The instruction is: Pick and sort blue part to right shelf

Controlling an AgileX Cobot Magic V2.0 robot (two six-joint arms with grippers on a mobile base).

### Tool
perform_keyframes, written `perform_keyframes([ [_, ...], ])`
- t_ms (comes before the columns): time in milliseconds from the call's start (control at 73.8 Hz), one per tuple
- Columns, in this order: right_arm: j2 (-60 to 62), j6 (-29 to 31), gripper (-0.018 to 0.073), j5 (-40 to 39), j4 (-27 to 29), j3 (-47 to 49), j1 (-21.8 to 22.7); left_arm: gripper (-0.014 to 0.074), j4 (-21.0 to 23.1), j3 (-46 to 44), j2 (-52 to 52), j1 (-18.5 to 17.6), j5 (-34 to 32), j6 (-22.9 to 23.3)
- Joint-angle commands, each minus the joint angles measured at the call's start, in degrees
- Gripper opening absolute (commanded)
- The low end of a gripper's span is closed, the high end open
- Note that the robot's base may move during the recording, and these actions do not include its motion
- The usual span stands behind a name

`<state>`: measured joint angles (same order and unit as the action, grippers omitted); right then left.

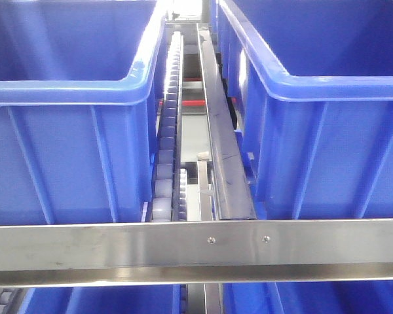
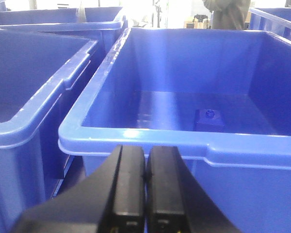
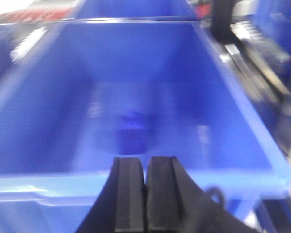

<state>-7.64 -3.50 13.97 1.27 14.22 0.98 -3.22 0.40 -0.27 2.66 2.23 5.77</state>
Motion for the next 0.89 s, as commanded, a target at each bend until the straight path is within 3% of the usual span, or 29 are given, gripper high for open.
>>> perform_keyframes([
  [0,2.3,0.3,0.0036,-11.1,0.3,-3.7,0.4,0.0133,0.6,1.3,-1.2,0.0,-5.3,0.6],
  [203,9.0,0.3,0.0036,-20.4,0.3,-15.0,0.4,0.0133,0.6,1.3,-1.2,0.0,-5.3,0.6],
  [881,9.5,0.3,0.0036,-18.3,0.4,-14.7,0.4,0.0133,0.6,1.3,-1.2,0.0,-5.3,0.6],
])
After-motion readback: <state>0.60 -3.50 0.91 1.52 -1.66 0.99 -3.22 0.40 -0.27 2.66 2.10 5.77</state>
